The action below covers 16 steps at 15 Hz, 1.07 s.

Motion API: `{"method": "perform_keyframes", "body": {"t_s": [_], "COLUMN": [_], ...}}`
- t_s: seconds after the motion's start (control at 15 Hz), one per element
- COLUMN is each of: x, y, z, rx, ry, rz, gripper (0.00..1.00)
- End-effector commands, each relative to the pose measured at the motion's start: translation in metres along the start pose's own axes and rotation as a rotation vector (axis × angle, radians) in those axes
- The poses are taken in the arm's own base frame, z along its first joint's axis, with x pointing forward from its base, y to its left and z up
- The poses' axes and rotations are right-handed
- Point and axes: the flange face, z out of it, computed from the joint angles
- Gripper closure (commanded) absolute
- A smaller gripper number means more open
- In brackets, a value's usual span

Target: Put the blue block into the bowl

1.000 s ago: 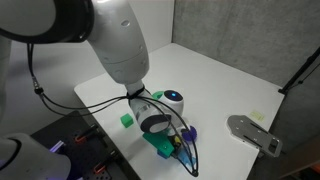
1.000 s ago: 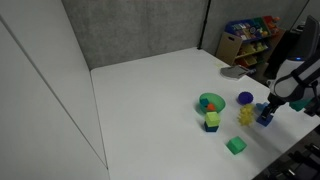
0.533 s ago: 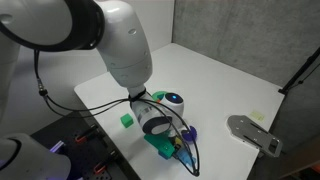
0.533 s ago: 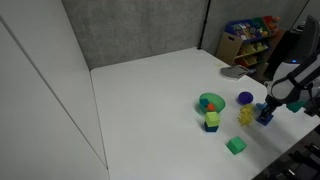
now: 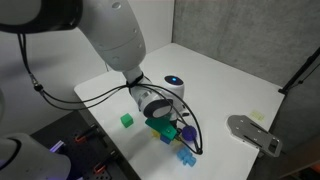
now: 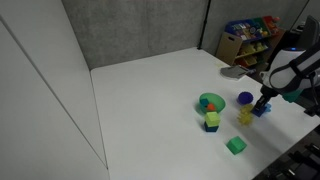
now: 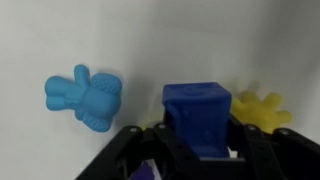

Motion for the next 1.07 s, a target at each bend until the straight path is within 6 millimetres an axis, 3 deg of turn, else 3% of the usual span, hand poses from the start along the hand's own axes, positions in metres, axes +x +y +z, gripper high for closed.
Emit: {"method": "perform_keyframes", "body": {"t_s": [0.0, 0.47, 0.73, 0.87, 0.93, 1.0], "x": [0.013, 0.057, 0.075, 0.073, 0.074, 0.074], "y": [-0.022, -0.078, -0.103, -0.106, -0.11, -0.111], "z": [-0.052, -0.119, -0.132, -0.126, -0.126, -0.125], "rx": [0.016, 0.018, 0.005, 0.01, 0.009, 0.009], "ry": [0.019, 0.059, 0.083, 0.09, 0.091, 0.089], "rz": [0.0, 0.26, 0.475, 0.429, 0.436, 0.432], "gripper": [0.78, 0.79, 0.79, 0.79, 0.54, 0.54]}}
